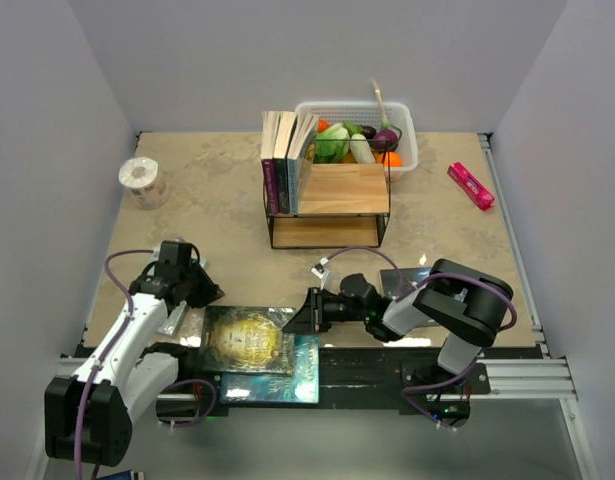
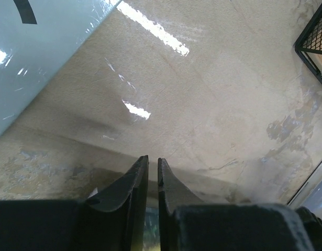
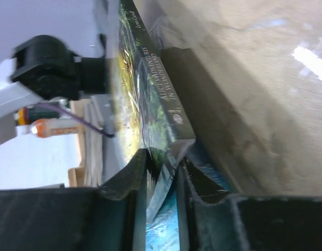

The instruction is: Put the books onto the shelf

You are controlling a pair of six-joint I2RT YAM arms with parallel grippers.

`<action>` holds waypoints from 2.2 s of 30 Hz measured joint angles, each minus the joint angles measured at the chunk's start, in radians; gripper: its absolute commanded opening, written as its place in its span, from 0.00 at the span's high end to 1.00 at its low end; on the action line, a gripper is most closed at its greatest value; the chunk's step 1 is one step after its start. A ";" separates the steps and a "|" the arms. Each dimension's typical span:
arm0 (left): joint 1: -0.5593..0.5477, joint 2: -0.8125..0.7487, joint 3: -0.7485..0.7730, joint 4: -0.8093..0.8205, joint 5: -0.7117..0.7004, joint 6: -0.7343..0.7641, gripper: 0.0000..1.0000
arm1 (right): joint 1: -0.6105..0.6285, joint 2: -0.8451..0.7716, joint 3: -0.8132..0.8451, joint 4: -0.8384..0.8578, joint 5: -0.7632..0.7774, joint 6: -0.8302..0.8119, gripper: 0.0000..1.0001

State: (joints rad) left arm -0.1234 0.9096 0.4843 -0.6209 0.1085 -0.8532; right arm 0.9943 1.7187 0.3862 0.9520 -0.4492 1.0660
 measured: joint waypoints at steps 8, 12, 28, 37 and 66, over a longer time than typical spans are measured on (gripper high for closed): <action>-0.002 0.012 0.060 -0.035 -0.002 0.023 0.82 | 0.007 -0.281 -0.146 0.039 0.034 0.048 1.00; -0.002 0.014 0.113 -0.029 0.013 0.064 0.78 | 0.006 -0.594 -0.133 -0.298 0.045 -0.037 1.00; -0.016 0.002 0.030 0.681 0.731 0.084 0.68 | -0.006 -0.798 0.393 -1.398 -0.070 -0.433 1.00; -0.051 -0.062 -0.021 0.722 0.909 0.109 0.68 | -0.039 -0.752 0.468 -1.514 -0.084 -0.504 1.00; -0.057 -0.128 -0.083 0.468 0.520 -0.003 0.73 | -0.158 -1.288 -0.225 -0.893 0.566 0.225 1.00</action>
State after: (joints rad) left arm -0.1802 0.7815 0.4011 -0.1524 0.6281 -0.8566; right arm 0.8364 0.4309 0.1616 0.0593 0.1173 1.2907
